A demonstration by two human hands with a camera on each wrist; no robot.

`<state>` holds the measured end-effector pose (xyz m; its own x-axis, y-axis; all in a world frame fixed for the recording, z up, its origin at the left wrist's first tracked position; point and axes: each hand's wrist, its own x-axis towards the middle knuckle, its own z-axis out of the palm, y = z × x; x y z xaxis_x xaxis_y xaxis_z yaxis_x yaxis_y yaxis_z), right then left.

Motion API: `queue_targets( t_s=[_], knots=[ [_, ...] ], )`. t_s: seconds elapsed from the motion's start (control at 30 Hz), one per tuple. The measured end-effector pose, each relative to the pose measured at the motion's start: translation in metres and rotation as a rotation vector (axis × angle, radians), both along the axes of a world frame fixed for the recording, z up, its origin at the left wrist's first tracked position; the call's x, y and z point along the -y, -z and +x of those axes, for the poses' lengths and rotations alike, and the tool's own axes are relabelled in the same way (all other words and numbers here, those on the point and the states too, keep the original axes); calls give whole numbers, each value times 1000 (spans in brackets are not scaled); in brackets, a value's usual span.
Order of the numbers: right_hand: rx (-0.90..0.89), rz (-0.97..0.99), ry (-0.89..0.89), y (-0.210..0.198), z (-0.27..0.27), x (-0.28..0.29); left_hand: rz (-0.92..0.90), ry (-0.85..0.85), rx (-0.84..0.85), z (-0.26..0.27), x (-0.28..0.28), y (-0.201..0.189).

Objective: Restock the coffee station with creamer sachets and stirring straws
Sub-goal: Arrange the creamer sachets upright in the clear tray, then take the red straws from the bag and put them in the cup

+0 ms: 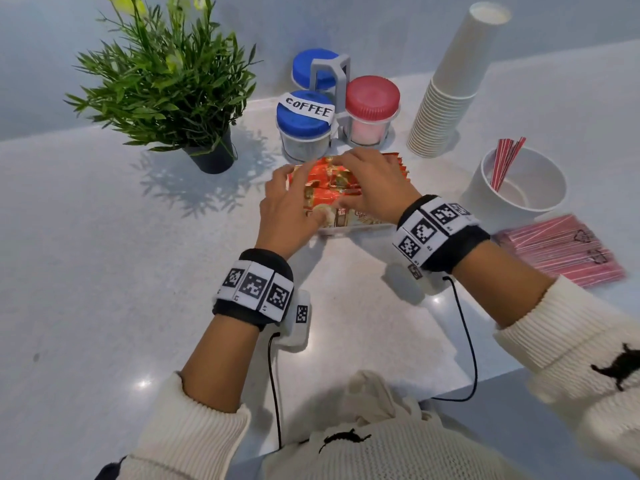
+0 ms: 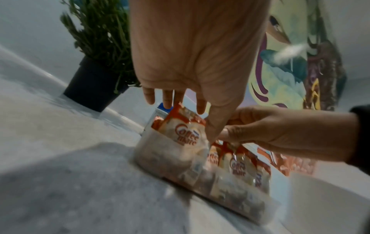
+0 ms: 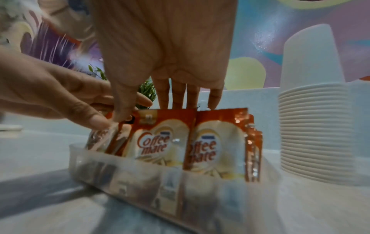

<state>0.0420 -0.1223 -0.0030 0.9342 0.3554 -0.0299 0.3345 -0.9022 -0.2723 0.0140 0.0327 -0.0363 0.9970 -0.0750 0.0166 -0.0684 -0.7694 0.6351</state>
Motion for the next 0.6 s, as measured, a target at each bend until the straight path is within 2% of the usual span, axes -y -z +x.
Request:
queue_targets(
  t_s=[0.13, 0.33, 0.5, 0.6],
  knots=[
    [-5, -156, -1, 16, -2, 13, 220, 127, 61, 2, 13, 13],
    [-26, -276, -8, 29, -6, 21, 386, 115, -60, 4, 14, 17],
    [-57, -280, -51, 30, -2, 16, 393, 125, -115, 3, 14, 14],
    [-66, -210, -51, 26, -1, 20, 371, 104, -126, 1, 15, 7]
  ],
)
